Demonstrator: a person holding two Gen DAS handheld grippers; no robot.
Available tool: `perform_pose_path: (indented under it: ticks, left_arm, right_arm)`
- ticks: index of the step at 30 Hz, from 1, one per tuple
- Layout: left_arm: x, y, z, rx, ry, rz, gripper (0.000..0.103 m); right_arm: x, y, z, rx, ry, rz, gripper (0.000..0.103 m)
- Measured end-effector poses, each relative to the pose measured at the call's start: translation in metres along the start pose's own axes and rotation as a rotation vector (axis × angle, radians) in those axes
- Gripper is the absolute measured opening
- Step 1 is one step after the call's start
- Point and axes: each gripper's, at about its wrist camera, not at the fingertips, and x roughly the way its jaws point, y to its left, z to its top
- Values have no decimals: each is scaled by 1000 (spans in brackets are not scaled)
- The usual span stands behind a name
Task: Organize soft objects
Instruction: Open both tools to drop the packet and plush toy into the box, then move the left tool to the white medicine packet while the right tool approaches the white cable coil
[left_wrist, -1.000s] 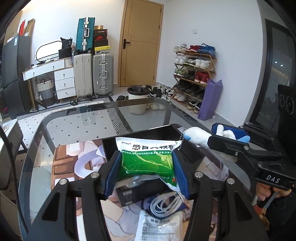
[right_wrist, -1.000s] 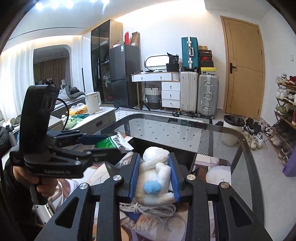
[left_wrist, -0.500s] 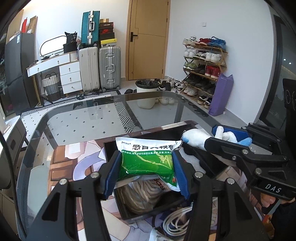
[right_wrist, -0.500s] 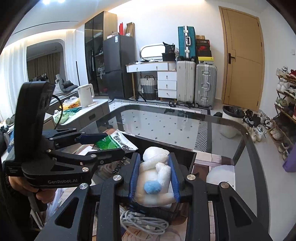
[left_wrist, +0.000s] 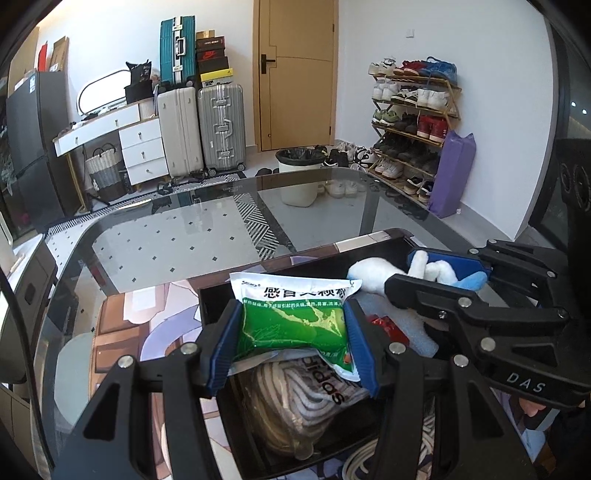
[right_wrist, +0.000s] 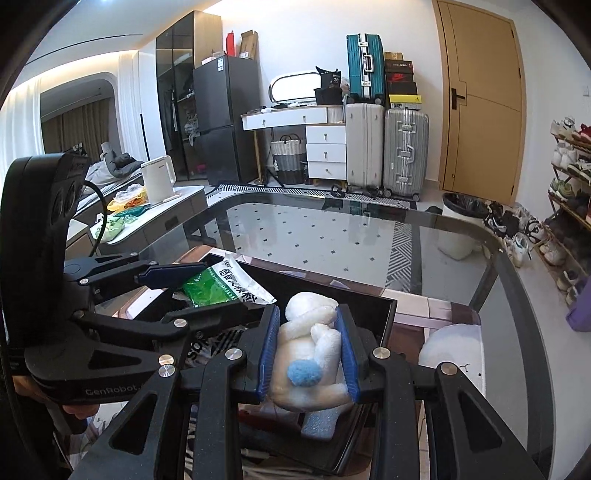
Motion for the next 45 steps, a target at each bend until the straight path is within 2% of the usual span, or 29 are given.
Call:
perform_pose_path:
  ticks: [6, 10, 11, 12, 14, 15, 18, 20, 22, 24, 26, 28, 33, 45]
  left_arm:
    - [-2, 2, 0, 5, 10, -14, 57]
    - [-3, 1, 0, 6, 21, -31, 60]
    - [-5, 0, 0, 8, 22, -35, 63]
    - [-6, -1, 0, 8, 25, -43, 69]
    - [-10, -2, -2, 7, 22, -51, 70]
    - [-13, -3, -2, 6, 21, -52, 74]
    - [-22, -4, -4, 0, 5, -45, 87]
    - [-31, -6, -7, -3, -6, -55, 91]
    - [-39, -7, -10, -2, -17, -52, 102]
    - [-50, -7, -14, 4, -44, -30, 103]
    - [-58, -7, -17, 9, -53, -17, 103]
    - [-66, -6, -20, 3, -59, -5, 103]
    - [-79, -3, -35, -8, -55, 15, 103]
    - [-84, -2, -59, -17, -22, 33, 103]
  right_arm:
    - [5, -5, -4, 7, 11, 4, 31]
    - [-7, -5, -7, -1, -10, -6, 37]
    - [-10, -5, -7, -2, -10, 0, 43]
    - [-14, -4, -9, -7, -13, 12, 44]
    - [-24, -2, -11, -26, -27, -6, 44]
    - [-27, -2, -11, -28, -28, -12, 45]
    - [-40, -4, -14, -17, -44, -10, 55]
    - [-50, -6, -18, -5, -46, -6, 73]
    - [-61, -8, -24, 7, -47, 2, 85]
    - [-71, -9, -30, 10, -46, -7, 86]
    - [-77, -12, -36, 16, -39, -14, 95]
    - [-82, -13, -42, 29, -36, -14, 100]
    - [-83, -11, -55, 83, 5, 21, 102]
    - [-72, 5, -71, 60, 82, 27, 102]
